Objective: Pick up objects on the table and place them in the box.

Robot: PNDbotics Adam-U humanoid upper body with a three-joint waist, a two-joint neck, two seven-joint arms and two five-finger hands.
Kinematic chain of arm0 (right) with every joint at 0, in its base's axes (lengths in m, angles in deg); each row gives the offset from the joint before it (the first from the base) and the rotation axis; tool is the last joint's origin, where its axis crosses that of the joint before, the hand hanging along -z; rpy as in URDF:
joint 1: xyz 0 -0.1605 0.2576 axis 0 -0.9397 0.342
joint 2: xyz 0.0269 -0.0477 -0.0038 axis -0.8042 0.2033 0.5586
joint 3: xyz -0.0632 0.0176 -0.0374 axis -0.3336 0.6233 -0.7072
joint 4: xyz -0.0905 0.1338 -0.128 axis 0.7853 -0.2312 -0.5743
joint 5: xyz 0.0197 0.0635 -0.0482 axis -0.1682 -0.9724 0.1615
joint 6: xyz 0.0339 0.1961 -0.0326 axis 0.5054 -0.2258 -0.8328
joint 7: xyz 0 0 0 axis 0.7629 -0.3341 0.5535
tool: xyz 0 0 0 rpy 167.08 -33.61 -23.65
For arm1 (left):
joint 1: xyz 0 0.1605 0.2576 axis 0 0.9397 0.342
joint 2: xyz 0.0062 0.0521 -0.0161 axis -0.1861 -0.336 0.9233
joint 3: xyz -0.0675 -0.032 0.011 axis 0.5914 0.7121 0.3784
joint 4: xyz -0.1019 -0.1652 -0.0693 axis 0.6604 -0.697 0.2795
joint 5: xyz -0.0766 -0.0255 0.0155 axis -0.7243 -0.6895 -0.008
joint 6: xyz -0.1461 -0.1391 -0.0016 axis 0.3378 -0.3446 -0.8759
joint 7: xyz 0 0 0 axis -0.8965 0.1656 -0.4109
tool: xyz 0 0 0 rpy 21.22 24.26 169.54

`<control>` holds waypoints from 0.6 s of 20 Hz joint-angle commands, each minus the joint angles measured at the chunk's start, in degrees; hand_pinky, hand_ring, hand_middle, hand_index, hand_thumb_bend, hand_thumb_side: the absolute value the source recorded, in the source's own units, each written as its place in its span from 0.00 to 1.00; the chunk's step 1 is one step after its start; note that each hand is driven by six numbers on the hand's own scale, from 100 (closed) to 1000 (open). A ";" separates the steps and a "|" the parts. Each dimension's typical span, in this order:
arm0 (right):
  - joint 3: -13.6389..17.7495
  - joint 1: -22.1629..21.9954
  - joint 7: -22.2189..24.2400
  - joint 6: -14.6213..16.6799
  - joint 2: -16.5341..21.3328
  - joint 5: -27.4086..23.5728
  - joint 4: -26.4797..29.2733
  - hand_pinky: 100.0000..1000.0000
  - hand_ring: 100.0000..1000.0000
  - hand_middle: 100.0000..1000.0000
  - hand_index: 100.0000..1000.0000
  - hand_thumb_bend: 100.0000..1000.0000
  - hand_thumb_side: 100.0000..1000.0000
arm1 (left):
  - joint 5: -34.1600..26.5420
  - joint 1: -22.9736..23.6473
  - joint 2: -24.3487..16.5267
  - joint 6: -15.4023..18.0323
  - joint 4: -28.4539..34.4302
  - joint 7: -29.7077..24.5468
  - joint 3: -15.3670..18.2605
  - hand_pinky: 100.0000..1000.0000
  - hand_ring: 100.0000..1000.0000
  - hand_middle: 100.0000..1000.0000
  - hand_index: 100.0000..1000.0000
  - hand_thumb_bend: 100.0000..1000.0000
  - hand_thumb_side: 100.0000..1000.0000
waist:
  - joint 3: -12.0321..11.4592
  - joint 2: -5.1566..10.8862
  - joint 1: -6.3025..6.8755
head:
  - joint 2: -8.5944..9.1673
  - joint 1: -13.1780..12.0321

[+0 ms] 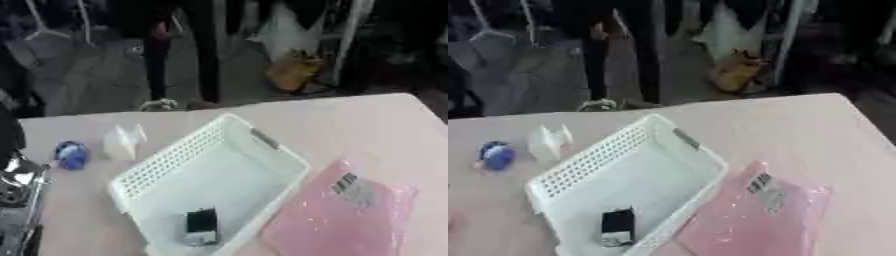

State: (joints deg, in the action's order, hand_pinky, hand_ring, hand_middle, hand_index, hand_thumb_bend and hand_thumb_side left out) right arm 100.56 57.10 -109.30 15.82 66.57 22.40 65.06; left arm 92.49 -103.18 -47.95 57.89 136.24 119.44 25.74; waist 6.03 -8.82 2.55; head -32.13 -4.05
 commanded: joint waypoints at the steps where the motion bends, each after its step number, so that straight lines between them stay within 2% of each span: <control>1: 0.19 0.85 0.18 0.15 2.27 -0.45 1.16 0.75 0.81 0.74 0.80 0.00 1.00 | -0.16 -0.55 -1.56 -0.11 1.08 -0.29 0.06 0.72 0.80 0.78 0.85 0.15 1.00 | 0.12 1.69 -0.48 | -0.58 -0.01; 5: 0.09 1.05 0.89 -0.17 2.23 -0.67 1.16 0.75 0.81 0.74 0.80 0.00 1.00 | -0.14 -0.58 -1.55 -0.23 1.08 -0.24 0.11 0.72 0.80 0.78 0.85 0.14 1.00 | 0.11 1.68 -0.45 | -1.13 -1.23; 7: 0.06 1.16 1.18 -0.32 2.28 -0.83 1.16 0.75 0.81 0.74 0.80 0.00 1.00 | 0.00 -0.63 -1.73 -0.57 1.08 -0.27 0.21 0.73 0.80 0.79 0.85 0.17 1.00 | 0.05 1.67 -0.37 | -1.69 -3.21; 9: 0.08 1.16 1.39 -0.42 2.39 -0.94 1.16 0.75 0.81 0.74 0.80 0.00 1.00 | 0.58 -0.77 -2.33 -1.71 1.08 -0.64 0.49 0.74 0.82 0.80 0.86 0.25 1.00 | -0.04 1.66 -0.30 | -2.27 -5.04; 11: 0.11 1.08 1.48 -0.47 2.64 -0.99 1.16 0.75 0.81 0.74 0.80 0.00 1.00 | 2.19 -1.16 -3.69 -4.22 1.08 -0.93 1.13 0.74 0.82 0.80 0.87 0.29 1.00 | -0.22 1.70 -0.23 | -2.72 -6.09; 12: 0.12 0.95 1.52 -0.55 2.85 -0.98 1.16 0.75 0.81 0.74 0.80 0.00 1.00 | 3.52 -1.56 -5.05 -6.80 1.08 -1.35 1.42 0.74 0.82 0.80 0.87 0.29 1.00 | -0.39 1.76 -0.15 | -3.05 -6.49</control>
State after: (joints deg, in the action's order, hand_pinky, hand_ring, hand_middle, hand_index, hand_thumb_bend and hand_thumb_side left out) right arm 100.51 57.57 -107.97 15.08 67.14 21.93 65.06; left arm 94.89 -103.78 -50.46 52.85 136.24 118.38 26.35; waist 5.65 -8.82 2.56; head -34.73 -9.80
